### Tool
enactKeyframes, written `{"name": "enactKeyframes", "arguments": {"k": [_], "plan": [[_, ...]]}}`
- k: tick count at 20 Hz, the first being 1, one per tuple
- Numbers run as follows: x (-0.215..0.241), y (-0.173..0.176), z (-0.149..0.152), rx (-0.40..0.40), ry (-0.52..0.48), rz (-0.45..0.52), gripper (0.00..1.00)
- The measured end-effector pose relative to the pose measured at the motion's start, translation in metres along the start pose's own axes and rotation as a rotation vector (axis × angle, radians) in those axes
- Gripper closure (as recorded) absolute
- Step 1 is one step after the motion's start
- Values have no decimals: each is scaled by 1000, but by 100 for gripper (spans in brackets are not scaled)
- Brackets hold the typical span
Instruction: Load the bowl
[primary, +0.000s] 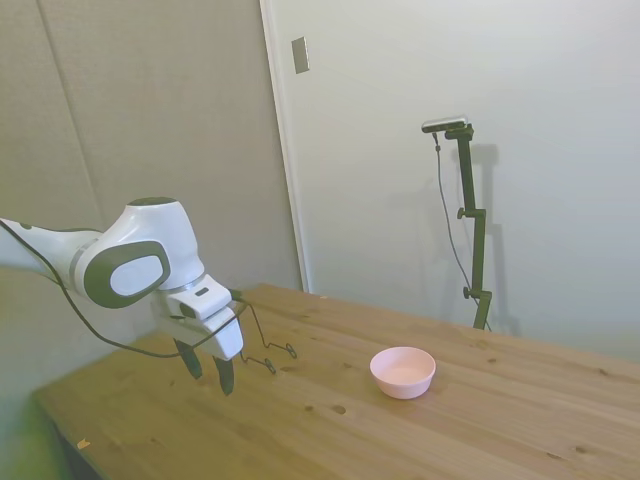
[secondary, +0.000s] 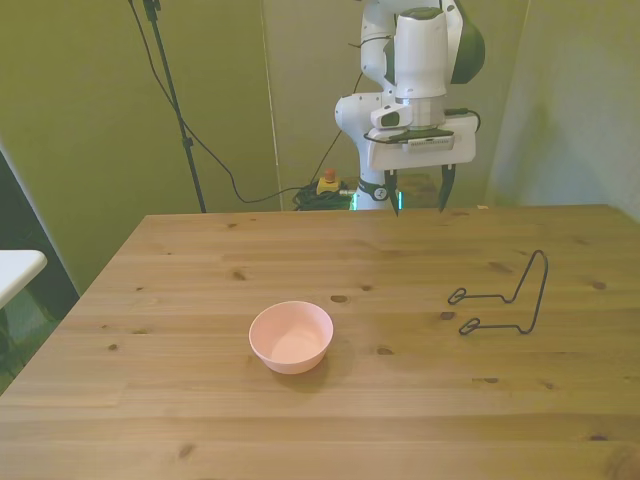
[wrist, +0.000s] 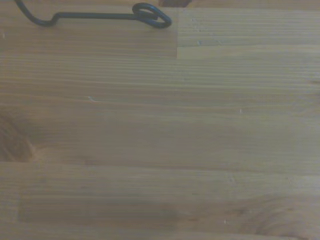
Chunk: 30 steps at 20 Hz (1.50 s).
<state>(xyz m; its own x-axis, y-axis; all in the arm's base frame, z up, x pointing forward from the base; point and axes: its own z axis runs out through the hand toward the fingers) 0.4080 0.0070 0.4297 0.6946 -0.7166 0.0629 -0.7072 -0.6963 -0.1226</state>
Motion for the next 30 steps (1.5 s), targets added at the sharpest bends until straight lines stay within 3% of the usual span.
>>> {"name": "enactKeyframes", "arguments": {"k": [3, 6, 10, 14, 21, 30], "plan": [[1, -3, -2, -14, 25, -9, 0], [18, -9, -19, -18, 116, -28, 0], [76, -9, -40, -1, 201, 6, 0], [142, -7, -40, 12, 240, 33, 0], [230, 0, -10, 27, 305, 86, 0], [271, -21, 48, 31, 321, 146, 0]]}}
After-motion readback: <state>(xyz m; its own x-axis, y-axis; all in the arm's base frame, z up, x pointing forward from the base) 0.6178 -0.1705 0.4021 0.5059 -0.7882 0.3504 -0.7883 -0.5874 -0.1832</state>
